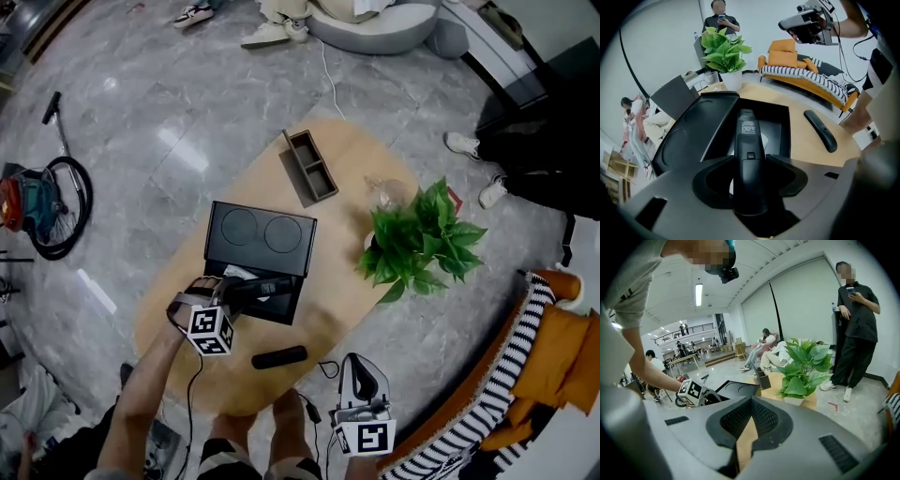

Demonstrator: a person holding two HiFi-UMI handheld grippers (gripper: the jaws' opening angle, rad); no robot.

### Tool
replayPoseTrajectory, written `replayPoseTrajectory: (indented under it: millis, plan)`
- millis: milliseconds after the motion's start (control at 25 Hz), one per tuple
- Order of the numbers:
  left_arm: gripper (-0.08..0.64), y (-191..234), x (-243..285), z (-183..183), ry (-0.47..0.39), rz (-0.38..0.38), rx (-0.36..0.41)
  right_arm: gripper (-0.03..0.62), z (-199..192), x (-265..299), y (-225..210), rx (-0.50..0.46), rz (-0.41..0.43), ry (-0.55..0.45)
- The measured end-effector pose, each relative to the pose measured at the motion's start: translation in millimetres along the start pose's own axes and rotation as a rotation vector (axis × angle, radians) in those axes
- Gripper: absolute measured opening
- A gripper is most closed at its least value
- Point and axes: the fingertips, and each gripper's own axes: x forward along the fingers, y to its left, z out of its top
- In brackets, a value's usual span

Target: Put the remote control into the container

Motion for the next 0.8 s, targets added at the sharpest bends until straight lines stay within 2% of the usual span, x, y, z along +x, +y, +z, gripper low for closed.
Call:
replayPoseTrajectory:
  millis: [440,800]
  plan:
    - [0.221,3,11,-2,0.007,-0.007,-0.027,0.011,-4,8,-2,-0.005,0.013,0.012]
    - [0.221,4,-13,13,-0.035,0.02,-0.059,0.011,8,-2,9,-0.028,0.026,-0.005]
